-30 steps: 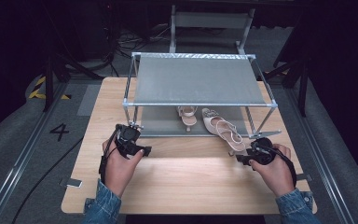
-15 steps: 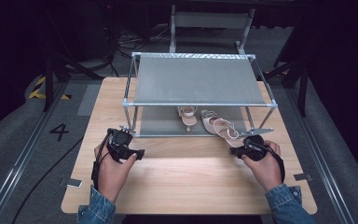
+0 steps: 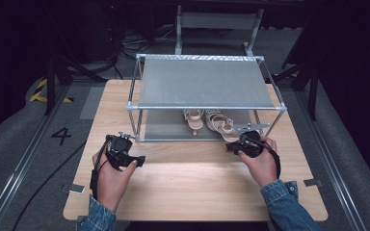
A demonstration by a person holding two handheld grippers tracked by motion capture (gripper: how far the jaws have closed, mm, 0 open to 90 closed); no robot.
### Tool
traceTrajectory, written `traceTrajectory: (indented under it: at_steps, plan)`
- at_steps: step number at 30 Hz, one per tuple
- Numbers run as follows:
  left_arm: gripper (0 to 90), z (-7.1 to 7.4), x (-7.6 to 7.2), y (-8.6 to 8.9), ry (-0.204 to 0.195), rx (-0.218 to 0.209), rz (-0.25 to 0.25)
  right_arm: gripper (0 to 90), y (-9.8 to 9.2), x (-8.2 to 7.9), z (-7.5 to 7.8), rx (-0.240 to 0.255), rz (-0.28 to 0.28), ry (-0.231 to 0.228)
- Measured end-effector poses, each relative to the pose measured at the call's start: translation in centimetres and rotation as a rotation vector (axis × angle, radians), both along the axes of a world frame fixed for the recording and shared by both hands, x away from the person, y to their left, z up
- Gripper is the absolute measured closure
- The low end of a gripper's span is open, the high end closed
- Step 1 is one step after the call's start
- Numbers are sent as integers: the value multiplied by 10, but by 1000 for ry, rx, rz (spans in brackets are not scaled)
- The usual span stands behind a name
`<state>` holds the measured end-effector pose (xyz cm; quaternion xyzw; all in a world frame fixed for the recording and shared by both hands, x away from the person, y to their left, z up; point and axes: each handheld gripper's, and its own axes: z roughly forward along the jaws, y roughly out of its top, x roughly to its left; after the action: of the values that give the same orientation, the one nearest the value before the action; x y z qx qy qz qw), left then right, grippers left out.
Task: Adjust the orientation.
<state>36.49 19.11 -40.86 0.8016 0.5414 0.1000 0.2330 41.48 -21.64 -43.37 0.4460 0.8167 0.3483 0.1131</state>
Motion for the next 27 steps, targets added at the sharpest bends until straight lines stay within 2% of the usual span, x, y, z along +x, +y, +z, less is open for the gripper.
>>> traceTrajectory:
  at_steps: [10, 14, 19, 27]
  plan:
    - [319, 0, 0, 0, -3, -2, -1, 788, 17, 23, -2, 34, -1, -8]
    - [318, -2, -1, 2, -2, -1, 6, 789, 25, 34, -3, 67, -6, -18]
    - [318, -2, -5, 7, 4, -1, 19, 792, 35, 47, -7, 68, 3, -19]
    - [316, -3, -9, 13, 12, 1, 36, 797, 47, 57, -17, 60, -4, -13]
